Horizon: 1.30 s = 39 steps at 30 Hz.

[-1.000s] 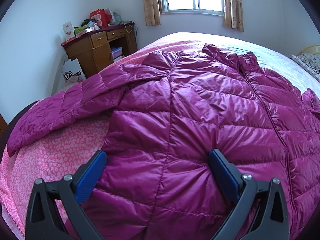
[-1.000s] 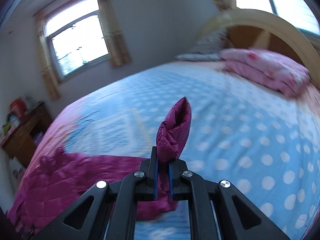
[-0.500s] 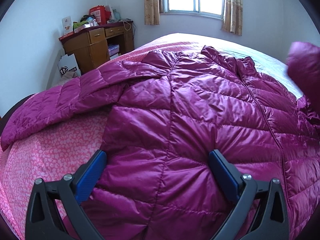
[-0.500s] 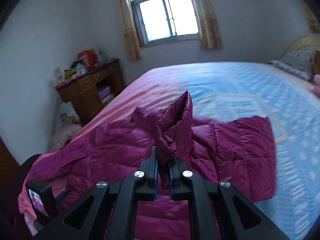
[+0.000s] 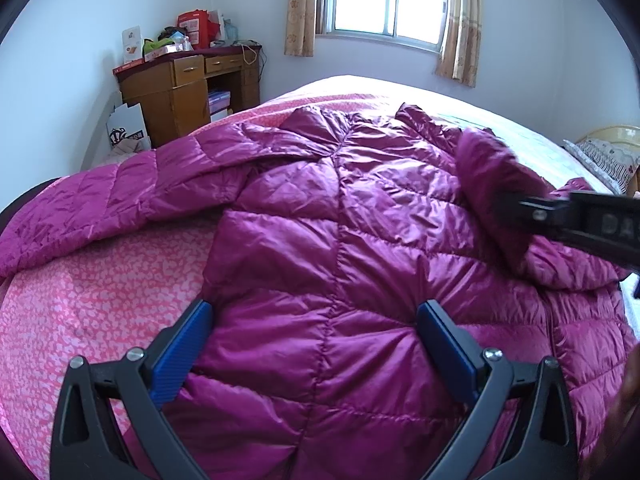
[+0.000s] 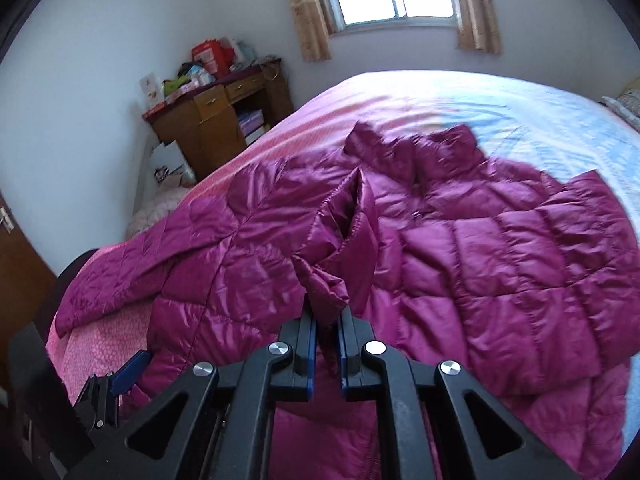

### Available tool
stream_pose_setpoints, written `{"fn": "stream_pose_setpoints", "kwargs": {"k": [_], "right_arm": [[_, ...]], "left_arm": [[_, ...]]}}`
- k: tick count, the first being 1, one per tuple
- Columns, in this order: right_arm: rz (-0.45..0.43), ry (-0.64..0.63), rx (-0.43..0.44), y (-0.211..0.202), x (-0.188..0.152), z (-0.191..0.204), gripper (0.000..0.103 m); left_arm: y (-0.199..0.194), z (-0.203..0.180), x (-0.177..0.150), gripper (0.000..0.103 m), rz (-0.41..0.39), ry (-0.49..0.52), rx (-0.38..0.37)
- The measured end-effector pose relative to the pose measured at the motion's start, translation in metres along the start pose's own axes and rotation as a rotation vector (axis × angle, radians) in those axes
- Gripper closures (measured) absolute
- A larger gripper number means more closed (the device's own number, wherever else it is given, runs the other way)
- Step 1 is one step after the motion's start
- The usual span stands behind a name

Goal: Fold large clothes
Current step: 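Carry the sleeve across the jacket front with the right gripper and lay it down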

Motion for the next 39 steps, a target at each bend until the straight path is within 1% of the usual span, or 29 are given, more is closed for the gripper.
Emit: {"fn": "stream_pose_setpoints", "kwargs": {"k": [3, 6, 7, 8, 10, 11, 13, 14, 15, 16, 17, 18, 20, 21, 22, 23, 24, 26, 27, 30, 31, 34, 36, 37, 39], "right_arm": [[0.028, -0.032, 0.058, 0.010, 0.010, 0.011, 0.095], [0.064, -0.062, 0.135, 0.026, 0.019, 0.028, 0.095], [0.081, -0.069, 0.173, 0.033, 0.022, 0.034, 0.095], [0.093, -0.069, 0.200, 0.039, 0.023, 0.037, 0.093], [0.108, -0.066, 0.230, 0.050, 0.026, 0.042, 0.092], [0.124, -0.066, 0.230, 0.054, 0.026, 0.042, 0.092], [0.198, -0.035, 0.266, 0.062, 0.024, 0.040, 0.084], [0.222, -0.023, 0.301, 0.063, 0.023, 0.040, 0.073], [0.226, -0.014, 0.344, 0.060, 0.021, 0.040, 0.059], [0.212, -0.011, 0.383, 0.054, 0.021, 0.039, 0.053], [0.199, -0.012, 0.394, 0.049, 0.022, 0.039, 0.044], [0.183, -0.012, 0.404, 0.042, 0.023, 0.038, 0.042], [0.148, -0.003, 0.434, 0.029, 0.026, 0.036, 0.042], [0.107, 0.009, 0.437, 0.019, 0.028, 0.031, 0.042], [0.079, 0.018, 0.418, 0.011, 0.029, 0.024, 0.042], [0.049, 0.027, 0.367, 0.004, 0.032, 0.016, 0.042], [0.021, 0.042, 0.274, -0.003, 0.034, 0.001, 0.042], [-0.032, 0.068, 0.130, -0.016, 0.038, -0.027, 0.043], [-0.060, 0.084, 0.039, -0.022, 0.039, -0.047, 0.044], [-0.074, 0.130, -0.215, -0.034, 0.038, -0.107, 0.045], [-0.064, 0.153, -0.279, -0.036, 0.034, -0.129, 0.045], [-0.004, 0.222, -0.324, -0.032, 0.012, -0.179, 0.045], [0.053, 0.264, -0.320, -0.023, -0.012, -0.204, 0.045], [0.027, 0.245, -0.296, -0.026, -0.019, -0.207, 0.045], [0.023, 0.224, -0.302, -0.031, -0.022, -0.206, 0.045]], "left_arm": [[-0.001, 0.001, 0.000, 0.000, -0.004, -0.005, -0.009], [-0.001, 0.002, -0.001, 0.000, -0.008, -0.008, -0.017], [-0.002, 0.002, -0.001, 0.000, -0.009, -0.009, -0.018], [-0.002, 0.001, -0.001, 0.000, -0.009, -0.008, -0.018], [0.000, 0.004, -0.001, 0.000, -0.001, -0.021, 0.002], [0.001, 0.005, -0.001, 0.000, 0.002, -0.032, 0.001], [0.000, 0.007, -0.001, 0.000, -0.001, -0.037, -0.002], [0.000, 0.006, -0.002, 0.000, -0.003, -0.035, -0.002], [0.000, 0.005, -0.002, 0.000, -0.004, -0.033, -0.001], [-0.001, 0.005, -0.002, 0.000, -0.006, -0.029, -0.001], [-0.001, 0.004, -0.002, 0.000, -0.005, -0.028, 0.001], [-0.001, 0.004, -0.002, 0.000, -0.004, -0.028, 0.001], [-0.002, 0.004, -0.002, 0.000, -0.004, -0.028, 0.000], [-0.002, 0.004, -0.002, 0.000, -0.003, -0.027, 0.001], [-0.002, 0.003, -0.002, 0.000, -0.002, -0.027, 0.002], [-0.002, 0.003, -0.002, 0.000, -0.002, -0.026, 0.002], [-0.002, 0.003, -0.002, 0.000, -0.002, -0.027, 0.002], [-0.001, 0.003, -0.002, 0.000, -0.002, -0.026, 0.003], [-0.001, 0.002, -0.002, 0.000, -0.002, -0.026, 0.004], [-0.001, 0.002, -0.001, 0.000, -0.001, -0.024, 0.008], [-0.001, 0.002, -0.001, 0.000, -0.001, -0.023, 0.009], [-0.001, 0.002, -0.001, 0.000, -0.001, -0.022, 0.010], [0.000, 0.002, -0.001, 0.000, 0.000, -0.020, 0.013], [0.000, 0.002, -0.001, 0.000, 0.001, -0.019, 0.016], [0.002, 0.003, 0.000, 0.000, 0.004, -0.015, 0.022]]}}
Point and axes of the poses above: each gripper's, at about its wrist camera, not at the fingertips, and y roughly the way its jaws point, z to its left, x to its top, the point moved 4 cm from there along y, roughly the way its jaws point, and after that the axes turned 7 degrees about z, right-handed, at the moved point
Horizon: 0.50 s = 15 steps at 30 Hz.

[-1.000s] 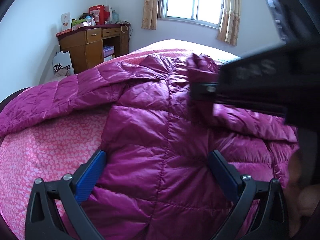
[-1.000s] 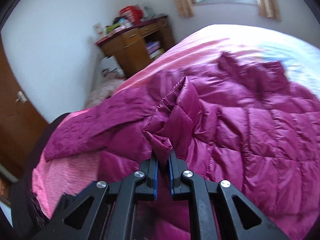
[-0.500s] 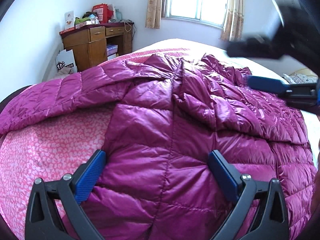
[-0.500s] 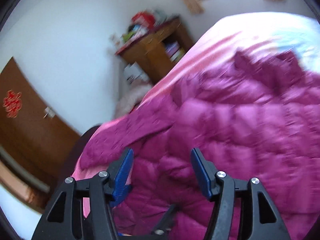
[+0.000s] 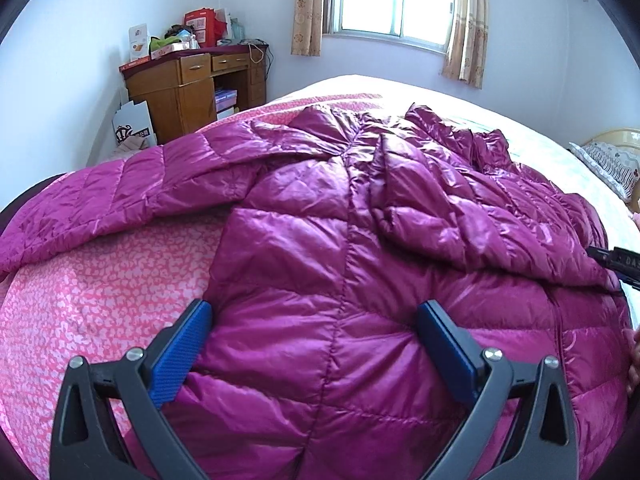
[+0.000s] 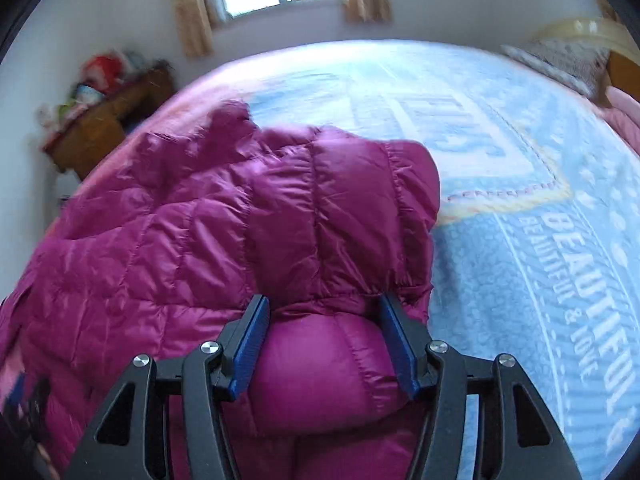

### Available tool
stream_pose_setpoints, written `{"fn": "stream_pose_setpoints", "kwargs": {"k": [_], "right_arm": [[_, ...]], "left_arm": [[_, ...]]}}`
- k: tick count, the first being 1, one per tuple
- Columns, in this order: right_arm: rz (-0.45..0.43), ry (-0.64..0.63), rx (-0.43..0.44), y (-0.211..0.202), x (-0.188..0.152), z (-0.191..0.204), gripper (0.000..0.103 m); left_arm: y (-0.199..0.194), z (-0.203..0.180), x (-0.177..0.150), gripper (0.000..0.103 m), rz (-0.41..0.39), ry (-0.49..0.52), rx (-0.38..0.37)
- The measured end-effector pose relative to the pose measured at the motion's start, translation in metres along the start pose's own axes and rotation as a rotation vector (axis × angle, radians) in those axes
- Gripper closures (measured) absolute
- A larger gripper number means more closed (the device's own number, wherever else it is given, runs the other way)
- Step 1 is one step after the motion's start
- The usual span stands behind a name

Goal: Fold large clothes
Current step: 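Carry the sleeve across the jacket front with the right gripper and lay it down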

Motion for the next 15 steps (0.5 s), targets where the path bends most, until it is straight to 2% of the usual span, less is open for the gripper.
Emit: {"fn": "stream_pose_setpoints", "kwargs": {"k": [4, 6, 10, 13, 15], "right_arm": [[-0.006, -0.085, -0.115, -0.001, -0.008, 0.020, 0.045], [-0.016, -0.103, -0.142, -0.001, -0.007, 0.023, 0.044], [-0.030, -0.082, -0.111, -0.002, -0.006, 0.018, 0.044], [-0.049, -0.052, -0.063, -0.005, -0.007, 0.013, 0.044], [-0.060, -0.032, -0.034, -0.007, -0.007, 0.010, 0.044]], "left_arm": [[0.001, 0.000, 0.001, 0.000, 0.009, 0.005, 0.010], [0.002, 0.001, 0.002, 0.000, 0.015, 0.005, 0.012], [-0.003, 0.005, 0.003, 0.000, 0.034, 0.003, 0.006], [-0.023, 0.027, 0.006, 0.000, 0.001, -0.057, 0.057], [-0.041, 0.057, 0.014, 0.000, -0.040, -0.143, 0.100]]}}
Point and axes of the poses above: each gripper's, at about its wrist camera, not at the fingertips, and y roughly the way its jaws point, z to its left, x to its top, the point moved 4 cm from there along y, roughly the way its jaws point, and after that the axes turned 7 degrees about z, right-handed, at the moved point
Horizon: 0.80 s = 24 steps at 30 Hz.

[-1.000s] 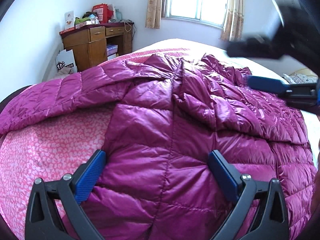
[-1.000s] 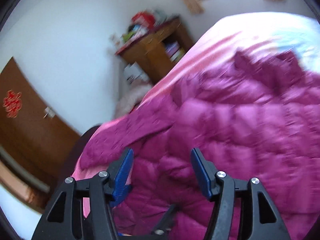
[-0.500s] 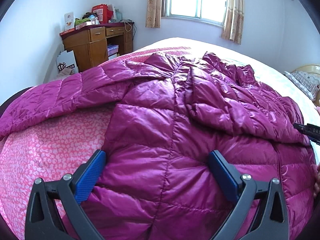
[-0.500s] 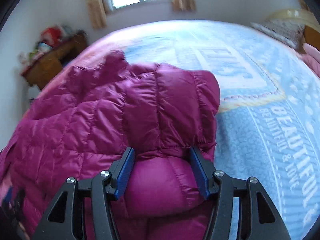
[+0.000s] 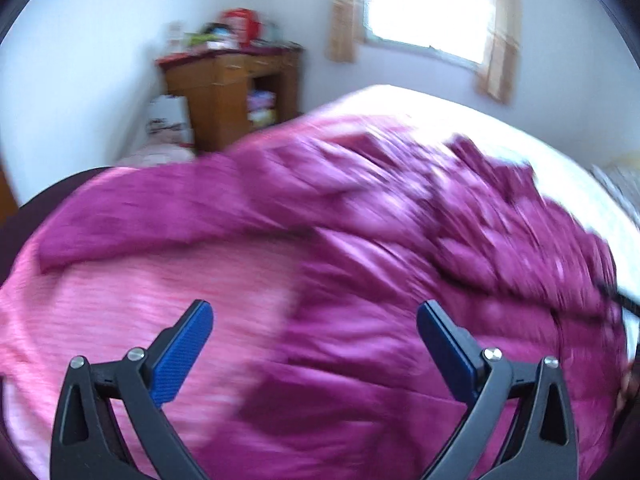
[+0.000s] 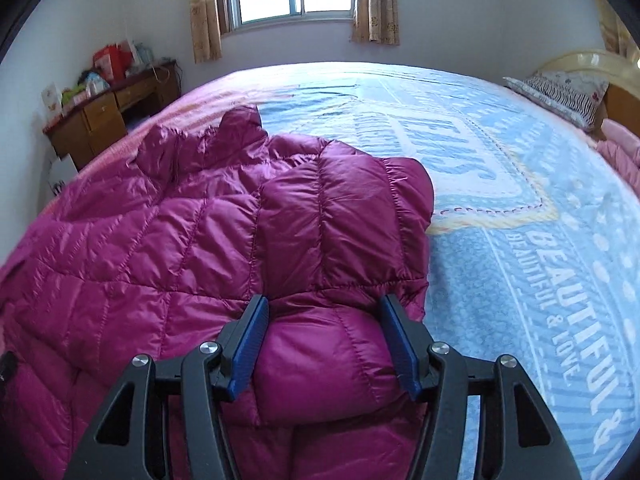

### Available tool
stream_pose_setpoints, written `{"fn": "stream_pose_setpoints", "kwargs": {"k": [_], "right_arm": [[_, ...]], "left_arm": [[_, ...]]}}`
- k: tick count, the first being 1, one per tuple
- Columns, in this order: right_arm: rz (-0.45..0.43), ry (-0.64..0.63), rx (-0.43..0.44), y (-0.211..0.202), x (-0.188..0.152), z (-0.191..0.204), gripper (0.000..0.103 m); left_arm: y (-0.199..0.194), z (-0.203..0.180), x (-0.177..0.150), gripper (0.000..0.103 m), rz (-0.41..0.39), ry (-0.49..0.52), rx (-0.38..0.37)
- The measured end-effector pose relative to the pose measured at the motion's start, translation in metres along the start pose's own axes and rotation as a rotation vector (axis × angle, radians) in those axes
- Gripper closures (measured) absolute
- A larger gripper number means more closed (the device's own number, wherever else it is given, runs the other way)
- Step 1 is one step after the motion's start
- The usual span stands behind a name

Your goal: Fold large clothes

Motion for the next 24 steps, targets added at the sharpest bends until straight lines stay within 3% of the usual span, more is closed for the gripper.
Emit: {"fn": "stream_pose_setpoints", "kwargs": {"k": [3, 6, 11, 14, 16, 19, 22, 24], "right_arm": [[-0.001, 0.009, 0.014, -0.001, 0.000, -0.001, 0.044], [0.002, 0.001, 0.009, 0.000, 0.000, 0.001, 0.043], [0.002, 0.000, 0.008, 0.000, 0.000, 0.002, 0.042], [0.002, -0.001, 0.007, 0.000, 0.000, 0.001, 0.042], [0.003, -0.001, 0.007, 0.000, 0.000, 0.001, 0.042], [0.003, -0.001, 0.008, 0.000, 0.000, 0.001, 0.042], [0.003, -0.001, 0.009, 0.000, 0.000, 0.001, 0.042], [0.003, 0.001, 0.011, 0.000, 0.000, 0.000, 0.042]], "left_arm": [[-0.014, 0.056, 0.027, 0.000, -0.037, -0.173, 0.070], [-0.013, 0.113, 0.045, 0.000, -0.017, -0.350, 0.097], [0.003, 0.176, 0.040, 0.000, 0.003, -0.596, 0.121], [0.032, 0.193, 0.031, 0.002, 0.086, -0.720, 0.083], [0.040, 0.199, 0.030, 0.007, 0.092, -0.752, 0.076], [0.044, 0.197, 0.038, 0.035, 0.069, -0.705, 0.093], [0.055, 0.199, 0.038, 0.042, 0.091, -0.700, 0.091], [0.054, 0.194, 0.039, 0.057, 0.075, -0.678, 0.113]]}}
Point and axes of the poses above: each gripper's, at about its wrist camera, not at the fingertips, and y roughly the way its jaws point, z to its left, x to its top, the point moved 4 cm from there along y, roughly the way its jaws point, and after that the axes turned 7 degrees about z, right-handed, at the moved point
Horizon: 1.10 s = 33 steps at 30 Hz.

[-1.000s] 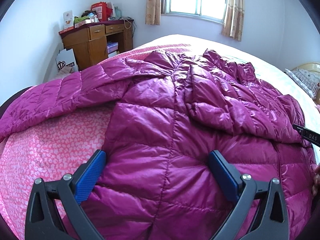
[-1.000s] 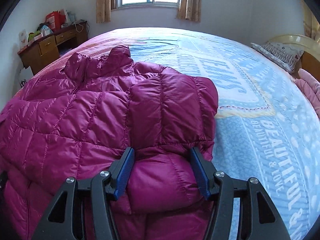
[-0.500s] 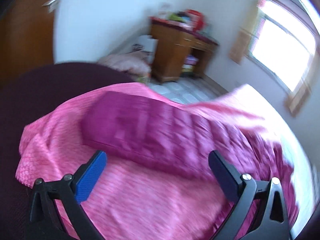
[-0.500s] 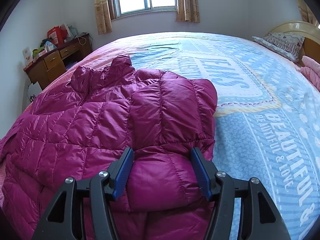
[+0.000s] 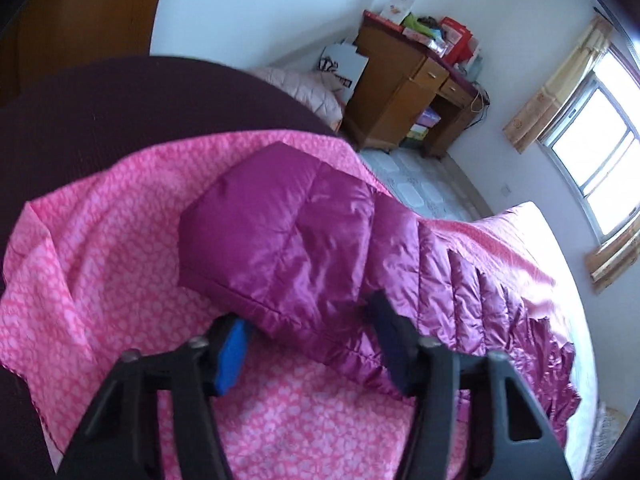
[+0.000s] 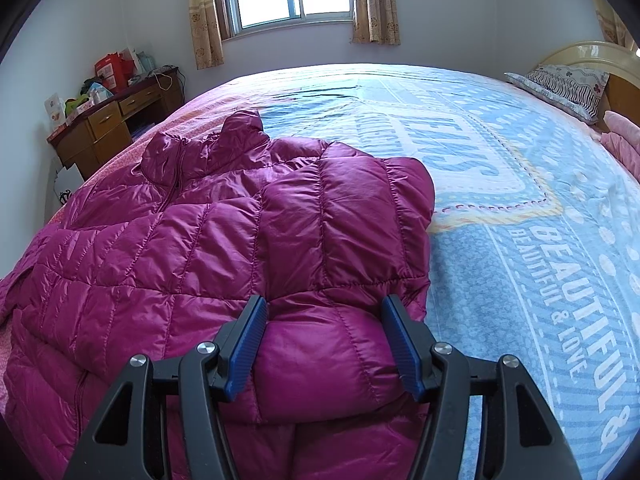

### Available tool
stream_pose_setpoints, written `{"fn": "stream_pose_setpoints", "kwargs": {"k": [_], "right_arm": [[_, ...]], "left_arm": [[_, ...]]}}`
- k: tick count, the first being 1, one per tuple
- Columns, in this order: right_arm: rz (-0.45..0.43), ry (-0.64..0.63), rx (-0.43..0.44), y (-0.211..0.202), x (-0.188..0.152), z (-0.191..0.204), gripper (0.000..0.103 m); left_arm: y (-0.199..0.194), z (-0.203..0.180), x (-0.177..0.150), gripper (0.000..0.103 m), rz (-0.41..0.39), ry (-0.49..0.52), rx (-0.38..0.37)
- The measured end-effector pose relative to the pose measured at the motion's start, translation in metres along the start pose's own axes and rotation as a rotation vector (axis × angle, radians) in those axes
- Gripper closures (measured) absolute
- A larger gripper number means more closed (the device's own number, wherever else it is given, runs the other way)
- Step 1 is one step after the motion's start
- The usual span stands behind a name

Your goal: Fold large clothes

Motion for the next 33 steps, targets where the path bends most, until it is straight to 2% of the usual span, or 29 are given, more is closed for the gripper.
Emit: {"fn": "stream_pose_setpoints", "kwargs": {"k": [2, 4, 8, 10, 13, 17, 19, 22, 23, 26, 30, 33], "right_arm": [[-0.001, 0.003, 0.004, 0.000, 0.000, 0.000, 0.042], [-0.002, 0.005, 0.007, 0.000, 0.000, 0.000, 0.042], [-0.003, 0.007, 0.009, 0.001, 0.000, 0.000, 0.042], [-0.004, 0.008, 0.011, 0.000, 0.000, -0.001, 0.042], [-0.005, 0.012, 0.017, 0.000, 0.000, -0.002, 0.042], [-0.007, 0.015, 0.022, -0.001, 0.000, -0.002, 0.042], [-0.007, 0.017, 0.024, -0.001, 0.000, -0.003, 0.042], [-0.009, 0.020, 0.029, -0.001, 0.000, -0.003, 0.042], [-0.009, 0.022, 0.032, -0.002, 0.000, -0.004, 0.042], [-0.013, 0.033, 0.048, -0.003, -0.001, -0.006, 0.042], [-0.019, 0.052, 0.074, -0.004, -0.001, -0.009, 0.042], [-0.021, 0.061, 0.087, -0.004, -0.001, -0.011, 0.042]], "left_arm": [[0.003, 0.001, 0.003, 0.083, 0.007, 0.009, -0.007], [0.001, -0.002, 0.006, 0.090, -0.009, 0.020, -0.009], [-0.021, -0.037, 0.019, 0.093, -0.140, 0.148, 0.013], [-0.037, -0.058, 0.021, 0.093, -0.198, 0.207, -0.009], [-0.068, -0.106, 0.013, 0.093, -0.282, 0.333, -0.092], [-0.113, -0.180, -0.025, 0.093, -0.381, 0.550, -0.226], [-0.126, -0.207, -0.047, 0.093, -0.402, 0.634, -0.280], [-0.141, -0.251, -0.105, 0.093, -0.398, 0.801, -0.378], [-0.143, -0.259, -0.115, 0.093, -0.391, 0.837, -0.397], [-0.142, -0.290, -0.181, 0.093, -0.347, 1.016, -0.467], [-0.118, -0.299, -0.240, 0.093, -0.270, 1.160, -0.450], [-0.096, -0.295, -0.262, 0.093, -0.198, 1.200, -0.415]]}}
Point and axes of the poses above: each gripper's, at about its wrist camera, not at the fingertips, and y roughly the way its jaws point, z to its left, x to its top, the point moved 4 cm from there along y, roughly the way its jaws point, and after that the axes turned 7 degrees about z, right-handed, at the moved point
